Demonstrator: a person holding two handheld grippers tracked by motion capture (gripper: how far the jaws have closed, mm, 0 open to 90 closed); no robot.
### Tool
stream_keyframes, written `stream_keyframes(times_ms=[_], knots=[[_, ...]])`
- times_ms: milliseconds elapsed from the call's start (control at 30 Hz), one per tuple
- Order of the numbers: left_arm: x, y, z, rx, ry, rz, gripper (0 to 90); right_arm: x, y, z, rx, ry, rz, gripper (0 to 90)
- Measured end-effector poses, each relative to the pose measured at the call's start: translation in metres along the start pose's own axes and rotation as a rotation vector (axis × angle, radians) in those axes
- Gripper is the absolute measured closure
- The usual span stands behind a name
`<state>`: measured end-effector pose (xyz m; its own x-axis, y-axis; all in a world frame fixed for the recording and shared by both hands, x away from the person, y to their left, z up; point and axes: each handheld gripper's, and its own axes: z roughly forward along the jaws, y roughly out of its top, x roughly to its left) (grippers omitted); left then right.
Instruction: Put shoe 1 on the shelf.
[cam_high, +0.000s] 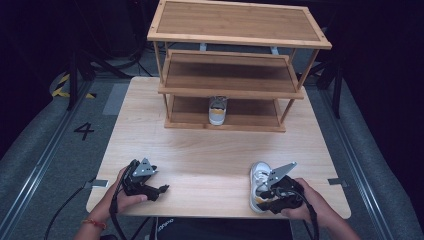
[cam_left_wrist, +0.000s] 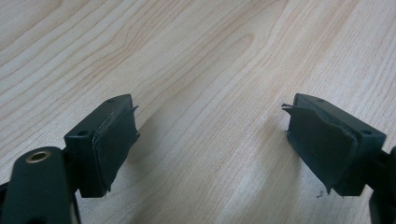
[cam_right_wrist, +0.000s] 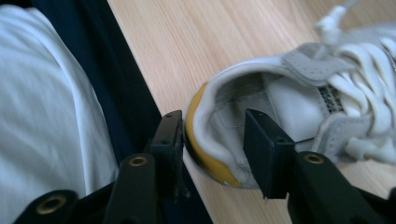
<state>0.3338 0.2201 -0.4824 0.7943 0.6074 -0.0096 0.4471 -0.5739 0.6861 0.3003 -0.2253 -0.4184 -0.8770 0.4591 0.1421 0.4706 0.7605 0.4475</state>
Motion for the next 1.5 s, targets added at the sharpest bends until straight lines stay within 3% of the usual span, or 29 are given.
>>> stream_keyframes(times_ms=[67,233,433,500,567,667,900,1067,1133,1500], knots=[[0.000,0.000,0.000,0.000,-0.001,0.000,16.2,0.001,-0.003,-0.001,0.018,-0.022,0.014,54.8],[-0.001,0.001,0.001,0.000,-0.003,-0.001,16.1,0.001,0.000,0.005,-0.001,-0.005,0.061,43.7],[-0.001,0.001,0.000,0.003,-0.003,-0.002,16.2,0.000,0.000,0.012,-0.024,-0.015,0.074,55.6],[-0.001,0.001,0.001,0.001,-0.004,-0.002,16.2,-0.001,-0.003,0.014,-0.033,0.013,0.076,62.4],[-0.001,0.001,0.001,0.001,-0.004,-0.001,16.2,0.000,-0.005,0.015,-0.044,0.039,0.064,70.9],[-0.001,0.001,0.001,0.002,-0.006,0.005,16.2,0.002,-0.003,0.014,-0.039,0.039,0.030,72.8],[-0.003,0.006,0.005,0.003,-0.013,0.013,16.1,-0.002,0.002,0.011,-0.012,-0.019,-0.050,73.9],[-0.002,0.006,0.006,0.001,-0.023,0.018,16.0,-0.010,0.004,0.011,-0.020,-0.011,-0.063,73.9],[-0.002,0.006,0.006,0.001,-0.023,0.019,16.0,-0.014,0.006,0.009,-0.025,-0.037,-0.066,73.8],[-0.001,0.007,0.006,0.001,-0.029,0.026,15.9,-0.037,0.022,0.000,-0.064,-0.078,-0.108,73.7]])
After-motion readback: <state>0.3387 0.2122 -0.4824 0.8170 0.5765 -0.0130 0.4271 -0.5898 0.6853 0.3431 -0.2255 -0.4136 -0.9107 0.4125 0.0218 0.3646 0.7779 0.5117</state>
